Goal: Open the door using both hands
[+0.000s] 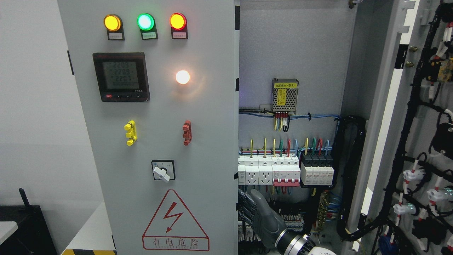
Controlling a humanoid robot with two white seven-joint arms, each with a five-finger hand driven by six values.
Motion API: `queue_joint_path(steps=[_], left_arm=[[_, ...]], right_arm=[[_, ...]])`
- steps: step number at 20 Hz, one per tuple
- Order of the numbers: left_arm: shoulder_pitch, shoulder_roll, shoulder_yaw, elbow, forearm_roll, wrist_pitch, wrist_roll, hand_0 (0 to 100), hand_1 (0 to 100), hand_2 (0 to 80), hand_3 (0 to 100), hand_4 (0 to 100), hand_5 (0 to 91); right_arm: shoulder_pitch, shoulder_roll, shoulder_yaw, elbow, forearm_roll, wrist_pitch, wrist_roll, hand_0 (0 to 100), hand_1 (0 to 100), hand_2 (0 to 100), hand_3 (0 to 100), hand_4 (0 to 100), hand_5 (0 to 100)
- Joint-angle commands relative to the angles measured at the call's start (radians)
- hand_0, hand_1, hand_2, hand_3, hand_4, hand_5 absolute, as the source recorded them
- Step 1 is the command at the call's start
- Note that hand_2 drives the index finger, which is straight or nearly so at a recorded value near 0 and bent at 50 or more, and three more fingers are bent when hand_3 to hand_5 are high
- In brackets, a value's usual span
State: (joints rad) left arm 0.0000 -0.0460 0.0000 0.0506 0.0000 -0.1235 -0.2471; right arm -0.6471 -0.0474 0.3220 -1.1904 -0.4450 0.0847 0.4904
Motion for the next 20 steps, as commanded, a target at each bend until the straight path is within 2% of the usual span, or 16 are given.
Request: queue_joint_path(steps=[1, 4, 6, 7, 14, 16, 20], left_arm=[[0.009, 0.000, 0.002, 0.000, 0.023, 0.001, 0.000, 0, 0, 0.0, 0, 3, 0.0], [0.009, 0.000, 0.002, 0.000, 0.023, 0.001, 0.000, 0, 0, 0.0, 0, 3, 0.0], [0.011, 0.000, 0.002, 0.000, 0.023, -0.001, 0.000, 0, 0, 0.0, 0, 3, 0.0], [0.009, 0.000, 0.002, 0.000, 0.023, -0.001, 0.000, 0, 0, 0.0, 0, 3, 0.0], [0.011, 0.000, 0.002, 0.000, 0.023, -0.001, 0.000, 0, 0, 0.0, 0, 3, 0.0], [0.009, 0.000, 0.002, 0.000, 0.023, -0.001, 0.000, 0, 0, 0.0, 0, 3, 0.0], [0.011, 0.000, 0.002, 0.000, 0.023, 0.001, 0.000, 0, 0, 0.0, 0, 3, 0.0]], right_arm=[[-0.008, 0.000, 0.005, 0.012, 0.000, 0.001, 0.004, 11, 0, 0, 0, 0, 0], [-0.017, 0.000, 0.005, 0.029, 0.000, 0.003, 0.010, 11, 0, 0, 0, 0, 0], [-0.019, 0.000, 0.005, 0.032, 0.000, 0.003, 0.059, 11, 0, 0, 0, 0, 0], [-0.020, 0.000, 0.005, 0.032, 0.000, 0.004, 0.065, 11, 0, 0, 0, 0, 0], [-0.026, 0.000, 0.003, 0.034, -0.007, 0.023, 0.077, 11, 0, 0, 0, 0, 0], [-0.026, 0.000, 0.005, 0.037, -0.017, 0.026, 0.102, 11, 0, 0, 0, 0, 0], [-0.029, 0.000, 0.003, 0.040, -0.021, 0.026, 0.108, 11, 0, 0, 0, 0, 0]])
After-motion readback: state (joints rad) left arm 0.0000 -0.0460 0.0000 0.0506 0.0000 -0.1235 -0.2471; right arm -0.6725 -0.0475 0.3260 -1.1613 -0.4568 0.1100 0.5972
